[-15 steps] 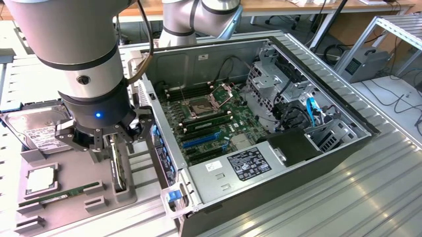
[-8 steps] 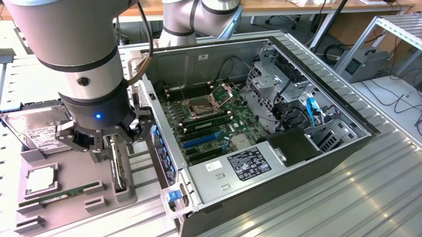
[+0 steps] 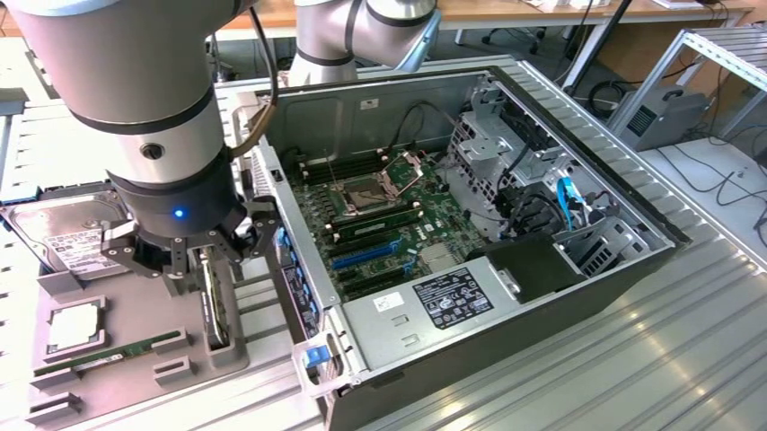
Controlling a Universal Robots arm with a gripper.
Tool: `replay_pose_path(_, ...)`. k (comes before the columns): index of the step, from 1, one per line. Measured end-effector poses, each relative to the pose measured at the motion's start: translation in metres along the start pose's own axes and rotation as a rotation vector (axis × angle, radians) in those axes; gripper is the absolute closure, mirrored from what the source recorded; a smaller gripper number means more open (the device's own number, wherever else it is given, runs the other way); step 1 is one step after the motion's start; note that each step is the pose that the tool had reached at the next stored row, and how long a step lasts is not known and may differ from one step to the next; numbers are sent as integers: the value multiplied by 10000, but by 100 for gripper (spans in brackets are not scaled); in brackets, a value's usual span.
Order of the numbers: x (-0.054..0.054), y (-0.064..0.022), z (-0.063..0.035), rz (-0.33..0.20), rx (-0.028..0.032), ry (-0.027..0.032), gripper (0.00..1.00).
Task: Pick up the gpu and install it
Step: 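Pick up the gpu and move the gpu toward the slot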
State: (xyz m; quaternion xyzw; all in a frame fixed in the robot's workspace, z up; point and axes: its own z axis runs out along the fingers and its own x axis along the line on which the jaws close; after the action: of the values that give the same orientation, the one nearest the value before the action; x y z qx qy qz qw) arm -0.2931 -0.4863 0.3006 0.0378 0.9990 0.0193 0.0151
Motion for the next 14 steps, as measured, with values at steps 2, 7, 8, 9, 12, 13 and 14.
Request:
replay_pose_path(2, 1, 0, 6, 0, -1, 0, 52)
replay_pose_path(7, 5, -1, 20, 0, -1, -1, 52)
replay_pose_path(8, 8, -2, 23, 0, -1, -1, 52)
replay_pose_path(9, 13, -1, 26, 1, -1, 0, 52)
replay_pose_path(12, 26, 1, 38, 1, 0, 0, 52)
replay_pose_path(13, 29, 4, 41, 1, 1, 0, 52)
replay_pose_path(14, 31, 7, 45, 0, 1, 1, 52)
